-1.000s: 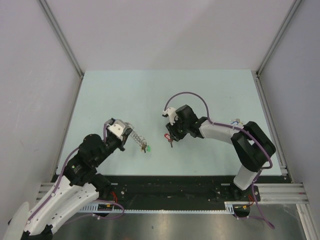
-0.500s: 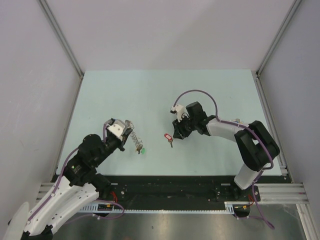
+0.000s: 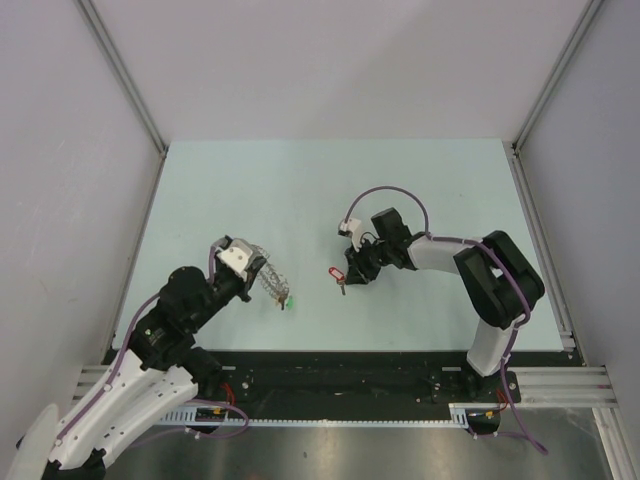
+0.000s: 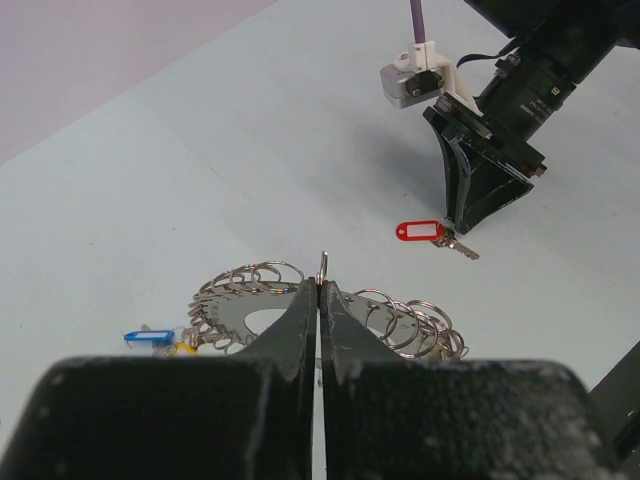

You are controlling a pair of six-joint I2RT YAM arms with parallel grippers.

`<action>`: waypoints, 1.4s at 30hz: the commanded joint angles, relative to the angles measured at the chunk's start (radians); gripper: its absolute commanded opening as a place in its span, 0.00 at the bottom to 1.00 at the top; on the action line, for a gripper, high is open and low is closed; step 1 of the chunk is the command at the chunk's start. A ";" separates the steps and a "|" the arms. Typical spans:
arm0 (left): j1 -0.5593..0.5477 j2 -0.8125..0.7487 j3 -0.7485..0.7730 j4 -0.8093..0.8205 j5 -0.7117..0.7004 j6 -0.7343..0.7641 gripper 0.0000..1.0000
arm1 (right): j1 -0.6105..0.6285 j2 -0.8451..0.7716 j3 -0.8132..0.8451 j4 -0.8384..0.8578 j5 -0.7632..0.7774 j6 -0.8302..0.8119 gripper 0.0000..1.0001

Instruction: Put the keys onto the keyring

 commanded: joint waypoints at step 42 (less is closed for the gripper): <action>0.017 0.007 0.010 0.054 0.029 0.015 0.00 | -0.036 0.101 0.037 0.046 -0.138 -0.114 0.10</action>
